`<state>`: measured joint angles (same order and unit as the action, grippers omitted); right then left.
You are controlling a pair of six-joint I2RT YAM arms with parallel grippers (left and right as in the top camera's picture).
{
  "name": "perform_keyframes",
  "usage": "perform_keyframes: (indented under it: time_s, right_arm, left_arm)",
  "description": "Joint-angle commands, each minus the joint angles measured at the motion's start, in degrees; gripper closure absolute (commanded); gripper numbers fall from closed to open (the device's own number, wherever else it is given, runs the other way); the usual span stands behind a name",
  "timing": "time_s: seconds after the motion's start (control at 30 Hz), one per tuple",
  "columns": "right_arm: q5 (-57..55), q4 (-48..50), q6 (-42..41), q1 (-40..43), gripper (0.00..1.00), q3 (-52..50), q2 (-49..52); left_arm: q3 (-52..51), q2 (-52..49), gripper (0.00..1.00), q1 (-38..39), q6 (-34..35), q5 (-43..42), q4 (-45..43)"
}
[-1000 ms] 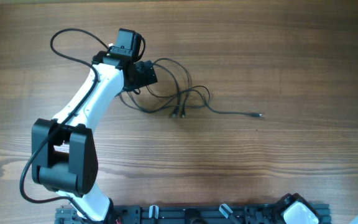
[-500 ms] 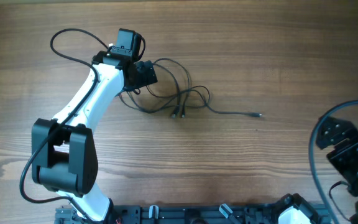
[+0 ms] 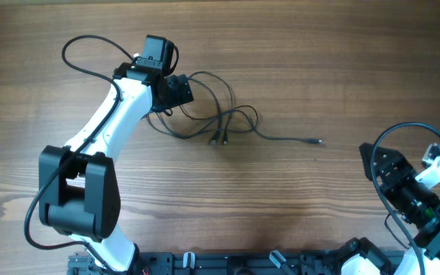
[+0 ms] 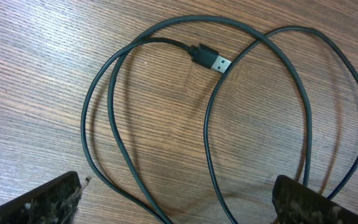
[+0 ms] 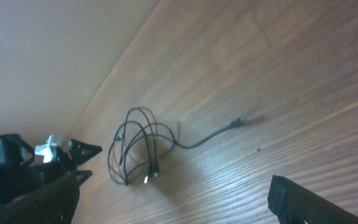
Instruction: Untangle cables
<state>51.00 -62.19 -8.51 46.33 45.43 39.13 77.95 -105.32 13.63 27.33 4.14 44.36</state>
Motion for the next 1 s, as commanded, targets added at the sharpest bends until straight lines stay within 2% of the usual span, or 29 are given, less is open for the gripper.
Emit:
perform_keyframes:
  time_s: [0.0,0.13,0.23,0.33,0.47,0.57,0.63,0.7,0.73,0.8,0.9,0.97]
  right_arm:
    - [1.36,5.53,-2.56,-0.04,0.01,-2.56,-0.52]
    - [1.20,12.11,-3.67,-0.74,0.00,-3.19,4.07]
    - [1.11,22.03,-8.66,-7.80,0.00,-3.19,11.87]
    - [-3.96,31.67,-17.03,-20.63,0.00,-3.19,19.06]
    - [-12.83,48.41,-26.58,-46.29,0.00,-3.19,31.85]
    - [-12.70,60.94,-32.22,-56.63,0.00,-3.19,39.91]
    - [-12.68,68.26,-32.65,-61.75,0.00,-3.19,45.55]
    - [-12.63,77.48,-38.07,-66.38,0.00,-3.19,52.41]
    - [-12.46,82.31,-37.64,-67.67,0.01,-3.17,55.25]
    - [-12.90,89.85,-30.62,-67.98,0.09,-3.17,59.04]
    - [-15.02,90.92,-34.38,-67.06,0.16,-3.13,59.93]
    - [-14.40,90.07,-43.08,-67.34,0.21,-3.13,59.93]
  left_arm:
    - [-0.37,0.20,0.00,0.09,0.15,-0.92,-1.20]
    - [-0.37,0.20,0.00,0.09,0.15,-0.92,-2.69]
    - [-0.37,0.20,0.00,0.09,0.15,-0.92,-3.23]
    - [-0.37,0.20,0.00,-0.22,0.20,-0.90,-3.17]
    - [-0.35,0.94,0.00,-3.96,7.30,-0.90,0.48]
    - [-0.35,2.99,0.00,-9.22,7.65,-0.90,6.54]
    - [-0.35,4.20,0.00,-13.05,7.67,-1.20,9.77]
    - [-0.35,4.50,0.00,-16.57,7.67,-4.04,11.82]
    - [-0.37,4.46,0.00,-18.29,7.67,-6.97,12.70]
    - [-0.37,4.42,0.00,-19.71,7.67,-10.03,13.60]
    - [-0.37,4.42,0.00,-19.67,7.67,-10.75,14.49]
    - [-0.37,4.42,0.00,-19.21,7.67,-10.75,14.43]
